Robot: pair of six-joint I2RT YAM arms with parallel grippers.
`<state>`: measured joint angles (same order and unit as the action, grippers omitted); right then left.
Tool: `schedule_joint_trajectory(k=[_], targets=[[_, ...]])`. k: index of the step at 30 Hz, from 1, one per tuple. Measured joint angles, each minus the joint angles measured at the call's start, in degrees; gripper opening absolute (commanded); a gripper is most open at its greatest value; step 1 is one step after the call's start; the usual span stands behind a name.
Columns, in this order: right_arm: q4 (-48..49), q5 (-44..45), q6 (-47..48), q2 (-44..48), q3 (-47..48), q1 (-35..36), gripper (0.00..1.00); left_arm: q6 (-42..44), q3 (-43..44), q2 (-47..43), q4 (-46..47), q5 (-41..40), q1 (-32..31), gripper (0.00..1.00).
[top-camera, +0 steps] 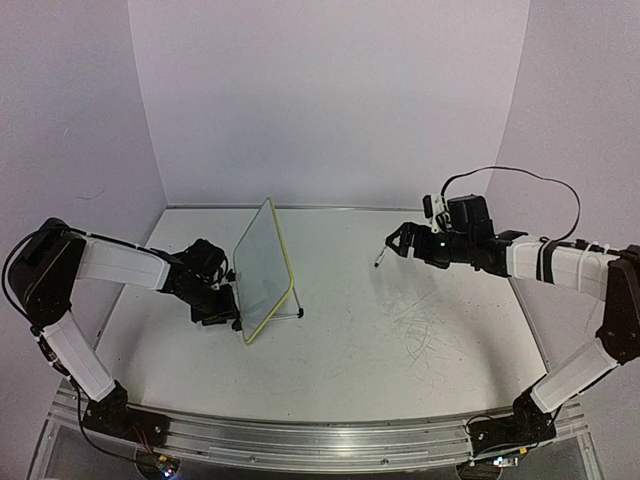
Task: Write a sentence on the whiteboard
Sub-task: Adjust the whiteboard stand at the center of the board.
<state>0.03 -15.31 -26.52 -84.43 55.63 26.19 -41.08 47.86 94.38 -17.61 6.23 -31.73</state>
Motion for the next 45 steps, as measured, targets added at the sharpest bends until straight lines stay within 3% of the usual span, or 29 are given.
schedule_joint_trajectory(k=[15, 35, 45], targets=[[0.3, 3.2, -0.6, -1.5, 0.4, 0.3, 0.98, -7.5, 1.3, 3.3, 6.0, -0.3, -12.9, 0.4], [0.3, 7.0, -0.5, -1.5, 0.4, 0.3, 0.98, -5.6, 7.3, 9.1, 8.7, 1.7, -20.0, 0.44], [0.0, 9.2, 0.1, -1.5, 0.4, 0.3, 0.98, -2.4, 5.1, 5.7, 8.2, 0.0, -20.7, 0.51]])
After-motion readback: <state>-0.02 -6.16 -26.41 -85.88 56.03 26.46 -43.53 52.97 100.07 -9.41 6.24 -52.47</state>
